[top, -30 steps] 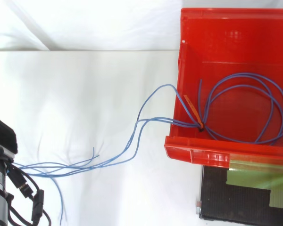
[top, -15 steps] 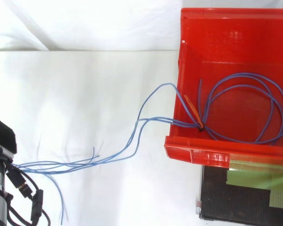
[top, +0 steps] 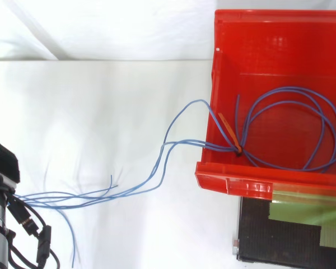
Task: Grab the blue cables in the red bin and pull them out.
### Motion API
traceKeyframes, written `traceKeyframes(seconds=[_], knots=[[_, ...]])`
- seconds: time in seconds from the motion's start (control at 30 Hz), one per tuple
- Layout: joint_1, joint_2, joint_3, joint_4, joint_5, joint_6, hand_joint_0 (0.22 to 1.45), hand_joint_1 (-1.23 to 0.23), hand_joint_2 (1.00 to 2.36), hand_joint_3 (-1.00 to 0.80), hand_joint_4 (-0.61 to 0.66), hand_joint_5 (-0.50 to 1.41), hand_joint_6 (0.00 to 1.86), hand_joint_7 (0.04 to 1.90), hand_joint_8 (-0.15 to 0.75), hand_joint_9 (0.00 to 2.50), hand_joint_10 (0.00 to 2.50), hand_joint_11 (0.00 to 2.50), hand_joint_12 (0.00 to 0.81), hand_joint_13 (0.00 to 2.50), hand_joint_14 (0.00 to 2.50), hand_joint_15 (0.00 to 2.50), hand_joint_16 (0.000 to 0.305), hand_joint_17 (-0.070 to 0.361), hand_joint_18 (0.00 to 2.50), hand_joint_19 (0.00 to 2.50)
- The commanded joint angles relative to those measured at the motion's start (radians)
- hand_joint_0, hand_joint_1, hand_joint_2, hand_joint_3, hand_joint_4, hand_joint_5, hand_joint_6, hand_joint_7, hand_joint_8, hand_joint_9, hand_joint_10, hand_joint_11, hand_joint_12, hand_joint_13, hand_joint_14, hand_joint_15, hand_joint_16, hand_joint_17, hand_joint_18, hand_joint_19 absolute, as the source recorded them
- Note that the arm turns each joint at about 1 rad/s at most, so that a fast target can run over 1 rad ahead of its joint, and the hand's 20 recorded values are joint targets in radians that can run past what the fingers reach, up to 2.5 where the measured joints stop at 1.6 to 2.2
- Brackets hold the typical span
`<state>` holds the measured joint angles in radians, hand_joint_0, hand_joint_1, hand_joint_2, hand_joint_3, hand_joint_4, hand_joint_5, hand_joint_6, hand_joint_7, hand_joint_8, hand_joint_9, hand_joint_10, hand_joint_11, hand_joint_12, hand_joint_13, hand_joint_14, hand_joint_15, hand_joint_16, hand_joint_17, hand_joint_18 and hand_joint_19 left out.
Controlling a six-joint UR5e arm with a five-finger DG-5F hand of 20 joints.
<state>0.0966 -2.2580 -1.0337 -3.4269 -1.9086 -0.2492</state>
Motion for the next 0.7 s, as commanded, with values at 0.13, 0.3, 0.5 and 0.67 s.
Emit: traceKeyframes(seconds=[0.13,0.3,0.5,0.67], knots=[[0.0,0.0,0.0,0.0,-0.001,0.0,0.74,-0.86,1.0,-1.0,0.25,0.95,0.34,0.7,0.262,1.3,0.01,1.54,0.352,1.47,0.08,1.75,0.051,0.114,1.11,1.26],[0.0,0.0,0.001,0.0,-0.001,0.0,0.75,-0.88,1.0,-1.0,0.24,0.95,0.34,0.7,0.252,1.29,0.01,1.55,0.35,1.47,0.05,1.77,0.05,0.112,1.11,1.26],[0.0,0.0,0.0,0.0,-0.001,0.0,0.81,-0.9,1.0,-1.0,0.27,0.95,0.47,0.64,0.237,1.29,0.01,1.55,0.336,1.49,0.01,1.8,0.047,0.105,1.09,1.27],[0.0,0.0,0.0,0.0,-0.001,0.0,0.89,-0.93,1.0,-1.0,0.25,0.93,0.65,0.56,0.229,1.3,0.01,1.56,0.316,1.49,0.0,1.81,0.044,0.1,1.09,1.26]])
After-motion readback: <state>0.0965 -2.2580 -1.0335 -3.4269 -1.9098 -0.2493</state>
